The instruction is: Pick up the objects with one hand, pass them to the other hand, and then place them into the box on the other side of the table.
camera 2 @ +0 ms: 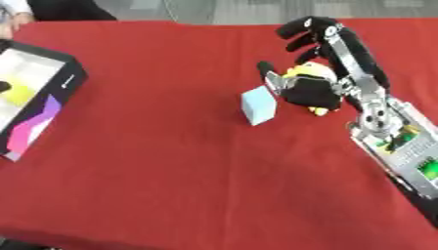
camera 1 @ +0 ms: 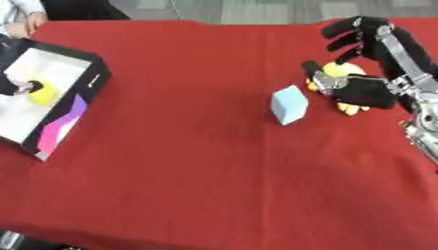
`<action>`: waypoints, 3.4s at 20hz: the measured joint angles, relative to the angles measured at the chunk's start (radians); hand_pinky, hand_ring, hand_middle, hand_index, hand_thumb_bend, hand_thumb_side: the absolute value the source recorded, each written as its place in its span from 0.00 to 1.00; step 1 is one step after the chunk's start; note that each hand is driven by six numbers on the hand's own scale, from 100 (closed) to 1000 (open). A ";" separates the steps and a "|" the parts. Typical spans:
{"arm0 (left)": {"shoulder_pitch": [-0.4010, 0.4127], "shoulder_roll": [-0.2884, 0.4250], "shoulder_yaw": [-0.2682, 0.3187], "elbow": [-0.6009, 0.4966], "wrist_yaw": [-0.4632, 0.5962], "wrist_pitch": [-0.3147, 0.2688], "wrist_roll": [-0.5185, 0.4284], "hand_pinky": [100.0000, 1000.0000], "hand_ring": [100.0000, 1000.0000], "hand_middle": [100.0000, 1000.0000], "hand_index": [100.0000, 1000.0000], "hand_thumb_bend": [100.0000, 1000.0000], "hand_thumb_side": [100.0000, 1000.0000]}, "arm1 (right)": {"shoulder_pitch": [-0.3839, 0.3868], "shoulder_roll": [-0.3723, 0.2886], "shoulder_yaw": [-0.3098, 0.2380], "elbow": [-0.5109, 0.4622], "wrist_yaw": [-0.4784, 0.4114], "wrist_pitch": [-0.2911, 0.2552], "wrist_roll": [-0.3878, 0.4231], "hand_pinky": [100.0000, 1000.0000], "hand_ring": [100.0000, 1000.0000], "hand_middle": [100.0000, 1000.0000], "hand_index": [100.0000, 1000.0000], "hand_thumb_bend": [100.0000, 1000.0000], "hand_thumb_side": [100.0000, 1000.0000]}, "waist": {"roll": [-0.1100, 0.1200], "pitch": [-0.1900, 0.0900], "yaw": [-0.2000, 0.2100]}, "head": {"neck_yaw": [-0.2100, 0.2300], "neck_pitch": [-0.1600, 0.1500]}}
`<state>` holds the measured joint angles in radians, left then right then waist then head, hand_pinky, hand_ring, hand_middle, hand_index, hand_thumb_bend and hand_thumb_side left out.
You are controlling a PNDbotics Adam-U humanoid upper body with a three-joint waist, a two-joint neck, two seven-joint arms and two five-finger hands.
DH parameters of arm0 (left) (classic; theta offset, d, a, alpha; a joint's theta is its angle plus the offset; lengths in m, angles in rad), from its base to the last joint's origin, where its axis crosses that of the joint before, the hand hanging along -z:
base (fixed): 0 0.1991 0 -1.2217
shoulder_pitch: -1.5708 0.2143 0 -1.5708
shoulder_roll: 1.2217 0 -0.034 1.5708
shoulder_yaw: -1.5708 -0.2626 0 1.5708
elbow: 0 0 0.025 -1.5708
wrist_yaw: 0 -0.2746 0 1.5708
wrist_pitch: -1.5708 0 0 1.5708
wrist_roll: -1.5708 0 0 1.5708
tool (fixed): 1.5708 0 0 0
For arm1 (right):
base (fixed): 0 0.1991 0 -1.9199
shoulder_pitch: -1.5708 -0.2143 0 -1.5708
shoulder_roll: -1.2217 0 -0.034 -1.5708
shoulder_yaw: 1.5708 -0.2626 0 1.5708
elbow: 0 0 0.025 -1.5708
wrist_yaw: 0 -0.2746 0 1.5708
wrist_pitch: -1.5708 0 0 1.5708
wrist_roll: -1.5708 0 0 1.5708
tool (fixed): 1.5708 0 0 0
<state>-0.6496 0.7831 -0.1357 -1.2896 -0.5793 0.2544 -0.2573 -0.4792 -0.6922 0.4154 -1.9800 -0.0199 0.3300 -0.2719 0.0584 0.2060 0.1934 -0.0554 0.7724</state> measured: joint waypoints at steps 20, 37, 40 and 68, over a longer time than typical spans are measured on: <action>0.165 -0.067 0.084 -0.222 1.187 -0.245 0.454 0.95 0.69 0.71 0.68 0.00 0.66 | -0.010 -0.114 -0.053 -0.002 0.109 -0.094 0.434 0.72 0.75 0.71 0.74 0.39 0.29 | -0.024 0.000 -0.013 | -0.154 0.000; 0.174 -0.072 0.090 -0.236 1.193 -0.255 0.470 0.96 0.70 0.71 0.67 0.00 0.66 | -0.104 -0.179 -0.082 -0.005 0.221 -0.125 0.900 0.89 0.85 0.79 0.84 0.48 0.25 | -0.033 0.000 -0.002 | -0.168 0.000; 0.173 -0.073 0.091 -0.238 1.191 -0.255 0.470 0.96 0.69 0.71 0.67 0.00 0.66 | -0.112 -0.179 -0.081 -0.005 0.272 -0.112 0.911 0.92 0.86 0.80 0.85 0.46 0.24 | -0.033 0.000 0.003 | -0.176 0.000; 0.148 -0.099 0.098 -0.272 1.177 -0.251 0.475 0.96 0.69 0.70 0.66 0.00 0.67 | -0.128 -0.175 -0.056 0.020 0.521 -0.051 0.983 0.97 0.88 0.80 0.87 0.42 0.21 | -0.040 0.071 0.066 | -0.258 0.000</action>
<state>-0.5017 0.6842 -0.0375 -1.5615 0.5977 0.0034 0.2177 -0.6068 -0.8672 0.3593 -1.9599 0.5008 0.2791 0.7111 0.0189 0.2773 0.2596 -0.3135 0.7724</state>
